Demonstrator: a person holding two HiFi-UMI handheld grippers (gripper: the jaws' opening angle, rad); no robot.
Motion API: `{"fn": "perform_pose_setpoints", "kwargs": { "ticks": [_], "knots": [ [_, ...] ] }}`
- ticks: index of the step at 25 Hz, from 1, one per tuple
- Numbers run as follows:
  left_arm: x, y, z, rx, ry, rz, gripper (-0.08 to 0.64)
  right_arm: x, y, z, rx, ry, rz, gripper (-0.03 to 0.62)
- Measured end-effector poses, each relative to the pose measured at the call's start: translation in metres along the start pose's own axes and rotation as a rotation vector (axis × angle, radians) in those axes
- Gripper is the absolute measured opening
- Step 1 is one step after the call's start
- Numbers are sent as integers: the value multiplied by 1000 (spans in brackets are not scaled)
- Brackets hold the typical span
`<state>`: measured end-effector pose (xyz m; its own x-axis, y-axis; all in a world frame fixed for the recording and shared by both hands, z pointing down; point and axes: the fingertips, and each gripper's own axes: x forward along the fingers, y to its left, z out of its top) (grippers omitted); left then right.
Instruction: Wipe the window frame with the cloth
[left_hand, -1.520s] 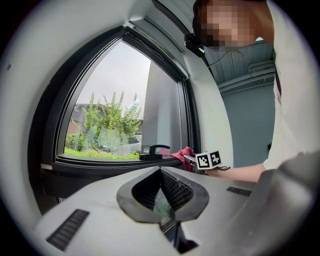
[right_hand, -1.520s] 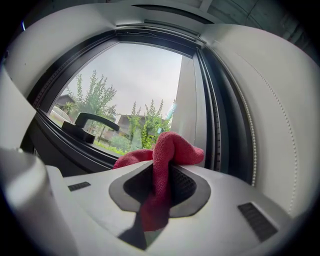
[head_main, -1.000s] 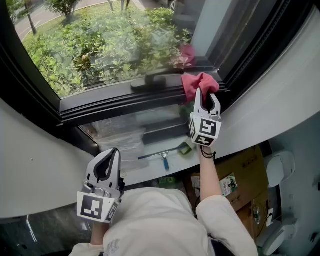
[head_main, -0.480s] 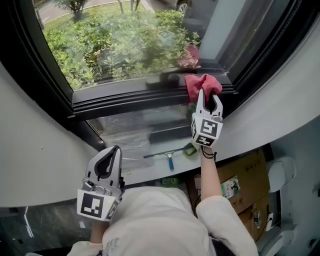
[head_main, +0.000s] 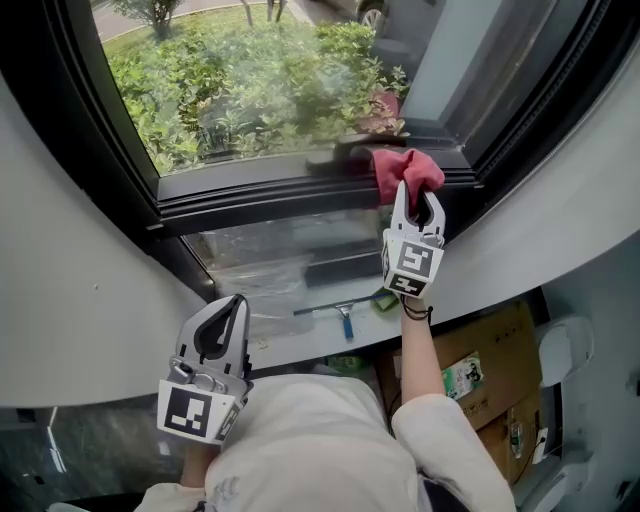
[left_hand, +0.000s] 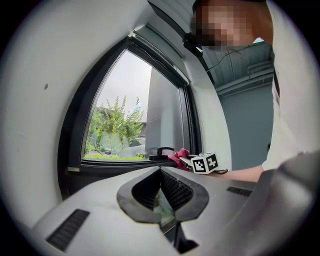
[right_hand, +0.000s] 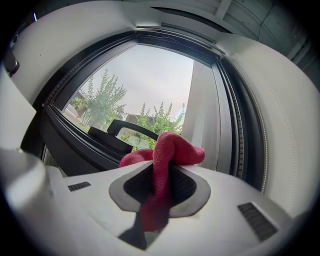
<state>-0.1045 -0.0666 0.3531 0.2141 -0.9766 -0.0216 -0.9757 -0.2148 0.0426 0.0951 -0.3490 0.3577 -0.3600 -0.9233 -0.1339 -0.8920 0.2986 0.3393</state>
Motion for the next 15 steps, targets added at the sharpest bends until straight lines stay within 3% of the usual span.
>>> {"fn": "perform_pose_setpoints", "kwargs": {
  "ticks": [9,15],
  "knots": [
    [-9,3,-2,-9,10,6,8,-2,7,-1,-29,54,25,77],
    [-14,3,-2,-10,5,10,8,7,20,8,17,71,95,77]
  ]
}}
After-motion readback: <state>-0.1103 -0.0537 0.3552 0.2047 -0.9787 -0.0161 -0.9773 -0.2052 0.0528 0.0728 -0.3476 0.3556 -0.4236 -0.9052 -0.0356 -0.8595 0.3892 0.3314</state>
